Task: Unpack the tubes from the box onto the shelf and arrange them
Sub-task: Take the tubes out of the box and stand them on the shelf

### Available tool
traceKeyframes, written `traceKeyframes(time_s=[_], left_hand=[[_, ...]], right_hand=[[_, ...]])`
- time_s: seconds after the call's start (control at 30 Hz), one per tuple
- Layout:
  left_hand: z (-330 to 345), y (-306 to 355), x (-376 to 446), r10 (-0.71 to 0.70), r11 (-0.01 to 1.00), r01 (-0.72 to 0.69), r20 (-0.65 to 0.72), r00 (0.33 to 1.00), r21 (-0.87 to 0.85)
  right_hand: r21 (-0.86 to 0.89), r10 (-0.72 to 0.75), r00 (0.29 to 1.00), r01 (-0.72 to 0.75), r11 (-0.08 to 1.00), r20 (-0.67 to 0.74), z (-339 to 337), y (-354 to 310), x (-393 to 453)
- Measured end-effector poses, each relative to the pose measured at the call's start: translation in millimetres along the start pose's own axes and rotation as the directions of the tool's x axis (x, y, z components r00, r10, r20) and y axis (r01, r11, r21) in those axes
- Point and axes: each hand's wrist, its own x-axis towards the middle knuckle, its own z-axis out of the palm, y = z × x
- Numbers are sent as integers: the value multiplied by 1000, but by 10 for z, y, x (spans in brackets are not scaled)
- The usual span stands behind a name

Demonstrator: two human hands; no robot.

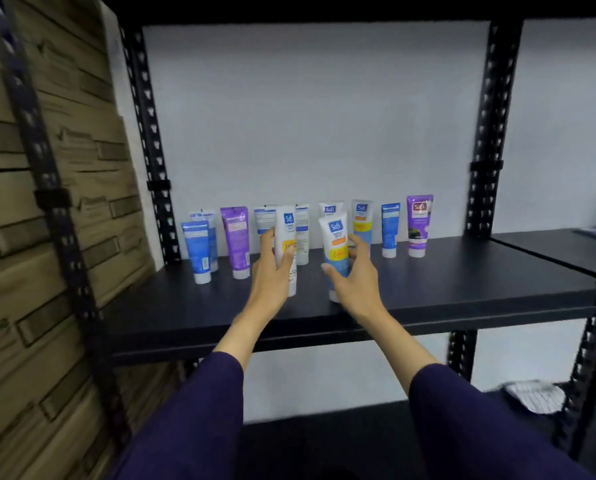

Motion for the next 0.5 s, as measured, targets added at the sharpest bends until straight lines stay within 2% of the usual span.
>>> traceKeyframes(time_s=[0.17, 0.3, 0.43, 0.5], left_hand=[[-112, -255, 40, -58, 996, 61, -47, 997, 64], [-121, -363, 153, -58, 972, 66, -42, 997, 224], [-120, -458, 287, -61, 930, 76, -52, 997, 360], [-130, -504, 337, -95, 923, 105, -47, 994, 370]], right_hand=[[-72, 35, 998, -31, 997, 55, 121, 153, 35], [-147, 65, 983, -40, 988, 169, 168, 189, 129], [-165, 110, 969, -74, 983, 222, 253, 268, 289], [-162, 140, 961, -103, 981, 239, 298, 312, 388]])
